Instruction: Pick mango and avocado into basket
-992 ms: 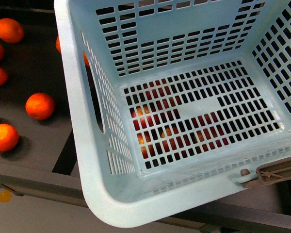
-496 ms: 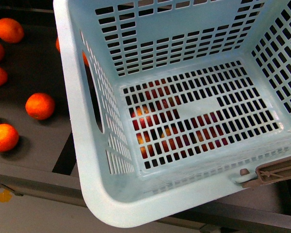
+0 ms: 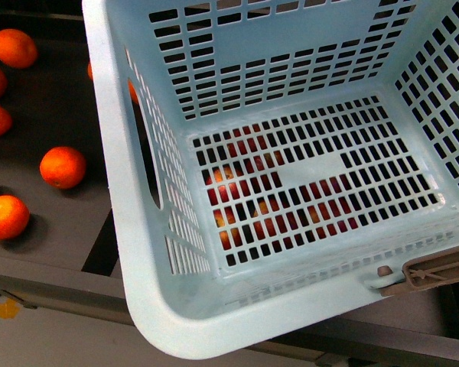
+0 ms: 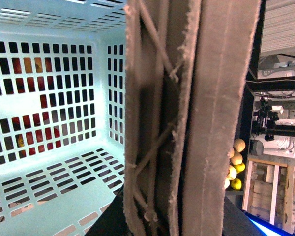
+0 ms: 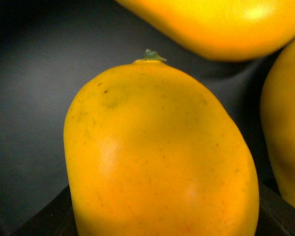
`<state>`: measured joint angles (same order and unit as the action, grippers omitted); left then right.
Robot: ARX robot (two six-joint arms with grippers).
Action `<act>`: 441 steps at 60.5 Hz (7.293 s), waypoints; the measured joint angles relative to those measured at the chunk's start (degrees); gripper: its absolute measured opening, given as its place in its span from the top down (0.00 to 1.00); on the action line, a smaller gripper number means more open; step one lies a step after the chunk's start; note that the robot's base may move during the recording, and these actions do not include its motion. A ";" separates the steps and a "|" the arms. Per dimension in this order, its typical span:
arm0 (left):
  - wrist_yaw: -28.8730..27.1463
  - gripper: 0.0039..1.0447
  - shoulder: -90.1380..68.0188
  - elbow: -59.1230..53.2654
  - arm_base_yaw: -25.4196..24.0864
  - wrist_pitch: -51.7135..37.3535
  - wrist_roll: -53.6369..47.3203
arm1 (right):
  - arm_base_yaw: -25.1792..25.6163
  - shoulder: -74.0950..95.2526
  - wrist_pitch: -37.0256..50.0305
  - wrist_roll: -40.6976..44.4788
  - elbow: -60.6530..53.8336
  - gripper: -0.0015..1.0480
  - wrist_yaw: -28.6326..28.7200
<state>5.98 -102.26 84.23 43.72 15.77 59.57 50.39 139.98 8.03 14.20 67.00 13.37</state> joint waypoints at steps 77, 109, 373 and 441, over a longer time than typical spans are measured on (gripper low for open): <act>0.00 0.85 0.00 0.00 0.00 0.00 0.00 | -41.11 -78.99 -1.75 -28.04 -32.06 0.40 14.67; 0.13 0.85 0.00 0.00 0.00 0.02 -0.20 | -44.76 -78.05 4.07 -34.58 -35.50 0.09 10.49; -0.02 0.85 0.04 -0.02 -0.02 0.11 -0.15 | -43.25 -116.37 15.98 -14.36 -66.01 0.08 -6.34; 0.09 0.85 0.04 -0.02 -0.04 0.11 -0.17 | -3.72 -46.99 11.96 18.12 -39.47 0.08 11.39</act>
<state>6.07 -102.21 84.20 43.68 15.88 59.40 46.68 92.99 19.99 32.32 27.53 24.75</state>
